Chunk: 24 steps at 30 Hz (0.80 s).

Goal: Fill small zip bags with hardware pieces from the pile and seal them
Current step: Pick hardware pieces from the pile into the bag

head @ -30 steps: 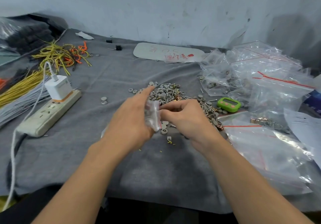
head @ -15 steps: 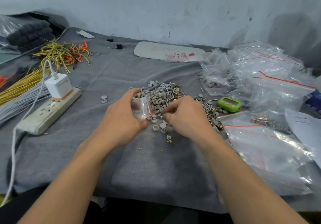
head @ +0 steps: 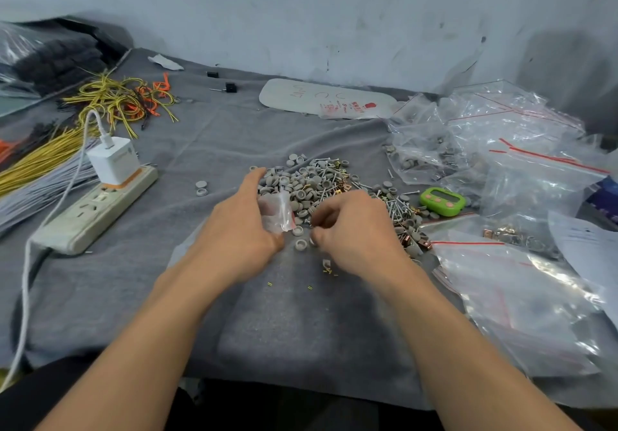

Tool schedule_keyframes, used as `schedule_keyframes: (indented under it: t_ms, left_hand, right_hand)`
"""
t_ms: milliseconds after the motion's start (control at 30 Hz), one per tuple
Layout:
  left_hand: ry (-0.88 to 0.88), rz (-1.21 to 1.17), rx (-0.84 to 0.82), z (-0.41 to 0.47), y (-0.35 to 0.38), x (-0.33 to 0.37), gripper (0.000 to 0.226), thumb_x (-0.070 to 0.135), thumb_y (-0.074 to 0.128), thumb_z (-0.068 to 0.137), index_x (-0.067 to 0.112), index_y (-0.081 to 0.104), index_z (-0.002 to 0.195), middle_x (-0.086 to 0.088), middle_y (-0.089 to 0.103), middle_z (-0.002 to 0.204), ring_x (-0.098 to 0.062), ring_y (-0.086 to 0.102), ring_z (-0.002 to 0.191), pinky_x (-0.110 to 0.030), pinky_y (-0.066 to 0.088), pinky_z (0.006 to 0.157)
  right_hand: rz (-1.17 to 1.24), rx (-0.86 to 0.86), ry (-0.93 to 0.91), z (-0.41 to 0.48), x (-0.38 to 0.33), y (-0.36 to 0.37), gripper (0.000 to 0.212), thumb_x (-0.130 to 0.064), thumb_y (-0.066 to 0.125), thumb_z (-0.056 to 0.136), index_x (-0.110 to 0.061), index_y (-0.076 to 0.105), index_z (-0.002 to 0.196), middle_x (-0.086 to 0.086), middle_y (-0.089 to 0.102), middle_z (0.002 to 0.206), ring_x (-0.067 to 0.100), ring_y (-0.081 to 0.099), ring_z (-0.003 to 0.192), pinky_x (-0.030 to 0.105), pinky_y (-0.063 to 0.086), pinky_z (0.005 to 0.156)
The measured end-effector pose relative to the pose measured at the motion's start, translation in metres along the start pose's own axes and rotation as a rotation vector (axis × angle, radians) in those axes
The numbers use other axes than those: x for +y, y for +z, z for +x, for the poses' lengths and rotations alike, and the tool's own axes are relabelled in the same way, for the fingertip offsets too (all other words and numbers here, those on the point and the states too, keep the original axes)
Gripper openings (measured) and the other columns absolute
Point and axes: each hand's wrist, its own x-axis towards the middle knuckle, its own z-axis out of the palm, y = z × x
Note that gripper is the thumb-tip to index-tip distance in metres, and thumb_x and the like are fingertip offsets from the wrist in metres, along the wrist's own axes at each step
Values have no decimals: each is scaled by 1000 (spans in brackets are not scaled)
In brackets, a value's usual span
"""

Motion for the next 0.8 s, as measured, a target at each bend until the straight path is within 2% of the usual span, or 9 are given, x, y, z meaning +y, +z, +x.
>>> schedule_keyframes:
  t_ms: [67,200,267,367,433,500,600,700,800]
  left_hand:
    - [11,11,-1,-1,1,3,97,23,77,76,43,23,154,5,61,119,-24,60,103,-30,43,83]
    - [100,58,-50,-4,4,9,98,23,79,75,42,25,154,4,58,135,-24,57,120,-31,44,87]
    - [128,25,-70,-5,4,11,94,23,80,75,42,31,153,5,58,140,-22,57,123,-30,46,92]
    - [173,0,-69,-6,6,12,86,24,81,73,40,41,148,6,63,134,-17,60,120,-24,44,91]
    - [189,-11,-59,-5,7,12,81,24,82,73,39,46,145,8,64,132,-14,61,117,-19,41,87]
    - [188,-23,-37,-4,8,10,78,23,82,73,39,50,142,11,65,130,-10,60,116,-11,37,81]
    - [175,-32,-2,-2,6,9,69,15,77,76,43,55,135,16,66,120,-6,58,107,-12,34,76]
    - [150,-33,22,0,4,8,63,12,72,82,42,56,135,18,59,109,-3,49,96,-4,32,68]
    - [130,-36,56,2,3,6,61,12,72,83,38,56,136,17,58,110,-7,52,100,5,26,67]
  right_hand:
    - [242,7,8,1,-2,-2,8,-20,81,77,-28,78,77,-12,74,67,2,70,67,16,50,62]
    - [554,-99,21,-2,-9,1,18,-7,75,80,-21,83,89,-5,78,76,14,76,76,34,62,76]
    - [681,-174,47,-3,-12,5,21,-1,71,84,-14,83,95,0,79,79,10,72,70,29,58,69]
    - [761,-252,76,-4,-17,10,22,2,70,90,-11,82,102,8,80,90,14,73,79,30,59,74]
    - [748,-274,58,-5,-18,9,22,1,68,92,-12,82,102,0,78,80,6,69,66,21,53,59]
    - [806,-286,50,-4,-18,6,23,1,64,94,-13,82,100,-9,68,60,-1,51,44,12,37,43]
    - [908,-189,134,0,-16,-1,22,3,64,90,-12,81,95,-7,64,54,5,42,41,18,37,43]
    - [817,10,228,8,-8,-6,19,-1,71,82,-17,81,85,-5,75,67,8,50,48,21,42,52]
    - [239,76,110,10,1,-4,19,-15,71,86,-29,82,93,-9,79,85,5,69,74,26,54,74]
